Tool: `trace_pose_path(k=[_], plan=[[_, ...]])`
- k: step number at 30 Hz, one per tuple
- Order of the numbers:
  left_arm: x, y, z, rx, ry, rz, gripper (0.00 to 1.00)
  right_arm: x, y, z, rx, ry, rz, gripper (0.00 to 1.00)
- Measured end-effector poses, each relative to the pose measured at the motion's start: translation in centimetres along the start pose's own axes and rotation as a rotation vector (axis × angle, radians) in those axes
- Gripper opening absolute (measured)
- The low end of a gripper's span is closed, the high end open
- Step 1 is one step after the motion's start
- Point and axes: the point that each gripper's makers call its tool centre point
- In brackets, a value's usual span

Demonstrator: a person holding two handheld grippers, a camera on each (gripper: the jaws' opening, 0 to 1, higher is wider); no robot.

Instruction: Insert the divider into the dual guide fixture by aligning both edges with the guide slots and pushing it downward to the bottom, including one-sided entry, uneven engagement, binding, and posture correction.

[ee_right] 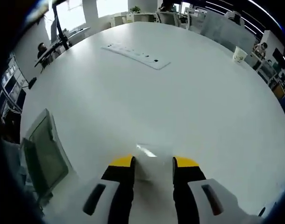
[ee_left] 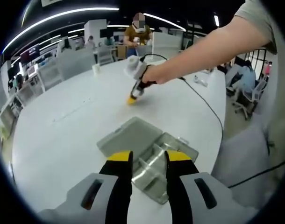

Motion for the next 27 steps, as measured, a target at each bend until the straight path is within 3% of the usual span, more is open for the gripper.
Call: trace_pose_path(k=[7, 27], plan=[[0.2, 0.2, 0.1, -0.004, 0.005, 0.004, 0.25, -1.0, 0.3, 0.0, 0.014, -0.081, -0.03, 0.29], [0.4, 0.4, -0.1, -0.006, 0.012, 0.002, 0.25, -2.7, -0.4, -0.9, 0.025, -0.239, -0.009, 0.33]])
Point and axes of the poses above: the point that each gripper's makers call its tool centre point, and the gripper's own axes: z roughly forward along the fingers, y roughly to its right, x roughly out of its top, and after that the axes turned 2 degrees about -x, right-handed
